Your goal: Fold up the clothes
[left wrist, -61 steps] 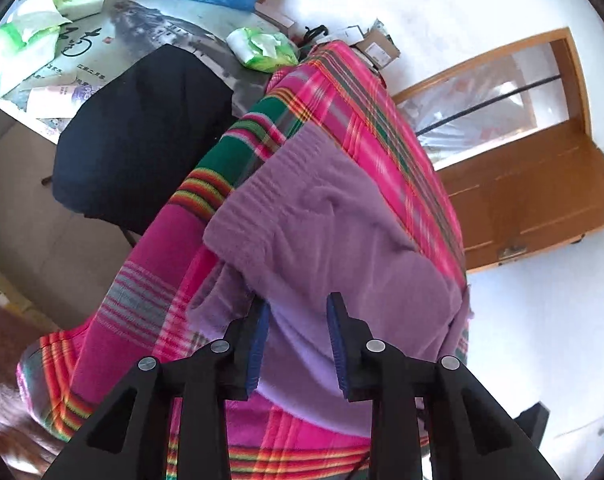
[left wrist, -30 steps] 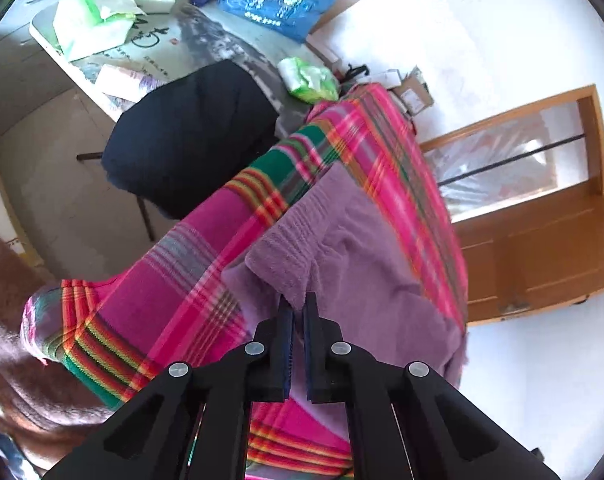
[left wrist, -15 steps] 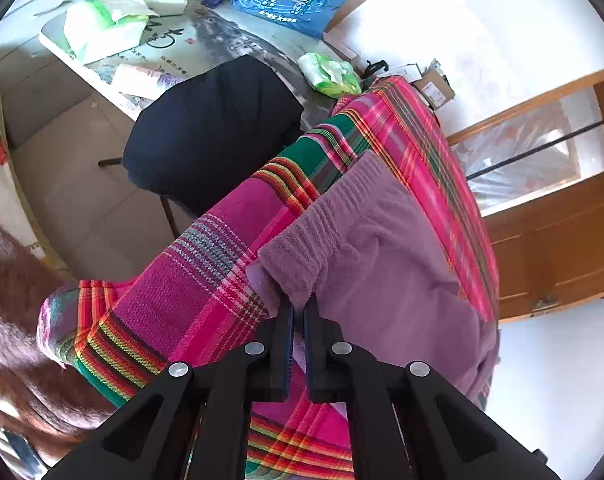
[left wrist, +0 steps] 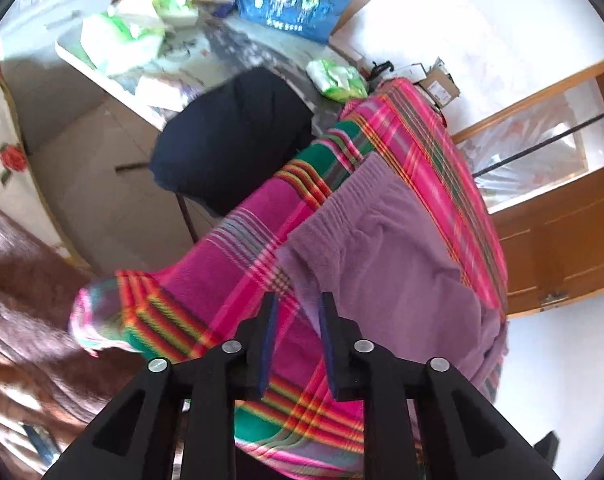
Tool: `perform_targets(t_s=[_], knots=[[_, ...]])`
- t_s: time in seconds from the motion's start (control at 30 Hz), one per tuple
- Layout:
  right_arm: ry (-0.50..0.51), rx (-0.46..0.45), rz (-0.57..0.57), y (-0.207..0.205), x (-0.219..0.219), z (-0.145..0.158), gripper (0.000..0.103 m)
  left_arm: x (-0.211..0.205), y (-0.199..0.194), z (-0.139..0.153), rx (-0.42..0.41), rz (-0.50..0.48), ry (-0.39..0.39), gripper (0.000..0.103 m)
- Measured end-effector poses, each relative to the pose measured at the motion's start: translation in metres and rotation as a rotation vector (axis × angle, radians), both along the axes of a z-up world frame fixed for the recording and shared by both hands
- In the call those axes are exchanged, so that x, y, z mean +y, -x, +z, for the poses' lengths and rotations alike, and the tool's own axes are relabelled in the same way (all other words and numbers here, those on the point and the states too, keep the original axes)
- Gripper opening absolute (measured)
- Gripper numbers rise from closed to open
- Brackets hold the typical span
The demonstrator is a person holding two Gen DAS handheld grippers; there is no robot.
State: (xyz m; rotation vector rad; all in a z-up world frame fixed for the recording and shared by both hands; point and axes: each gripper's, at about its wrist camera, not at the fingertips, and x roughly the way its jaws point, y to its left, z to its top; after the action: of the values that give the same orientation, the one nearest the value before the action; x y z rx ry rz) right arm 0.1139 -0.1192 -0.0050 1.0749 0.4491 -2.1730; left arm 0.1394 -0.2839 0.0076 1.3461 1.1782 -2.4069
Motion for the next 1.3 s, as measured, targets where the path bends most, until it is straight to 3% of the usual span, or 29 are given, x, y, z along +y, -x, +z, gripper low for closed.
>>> perform_targets(t_s=[0.2, 0.37, 0.5, 0.67, 0.8, 1.0, 1.13, 1.3], knots=[[0.073, 0.023, -0.256, -0.021, 0.081, 0.020, 0.010, 0.010, -0.015, 0.027, 0.036, -0.051, 0.054, 0.026], [0.115, 0.046, -0.507, -0.043, 0.160, 0.037, 0.010, 0.037, -0.019, 0.054, 0.095, -0.151, 0.134, 0.028], [0.028, 0.124, -0.710, -0.076, 0.223, 0.065, 0.010, 0.076, -0.012, 0.063, 0.132, -0.294, 0.148, 0.029], [-0.071, 0.229, -0.871, -0.120, 0.270, 0.105, 0.010, 0.135, 0.002, 0.064, 0.150, -0.482, 0.157, 0.029], [-0.135, 0.247, -0.965, -0.131, 0.290, 0.107, 0.028, 0.185, 0.015, 0.060, 0.175, -0.594, 0.200, 0.029], [-0.013, 0.116, -0.862, -0.077, 0.261, 0.041, 0.028, 0.260, 0.037, 0.053, 0.171, -0.764, 0.289, 0.030], [0.054, 0.067, -0.739, -0.036, 0.225, 0.014, 0.028, 0.298, 0.056, 0.050, 0.176, -0.846, 0.412, 0.030], [0.123, 0.019, -0.652, 0.009, 0.197, -0.005, 0.028, 0.330, 0.079, 0.039, 0.132, -0.943, 0.437, 0.031]])
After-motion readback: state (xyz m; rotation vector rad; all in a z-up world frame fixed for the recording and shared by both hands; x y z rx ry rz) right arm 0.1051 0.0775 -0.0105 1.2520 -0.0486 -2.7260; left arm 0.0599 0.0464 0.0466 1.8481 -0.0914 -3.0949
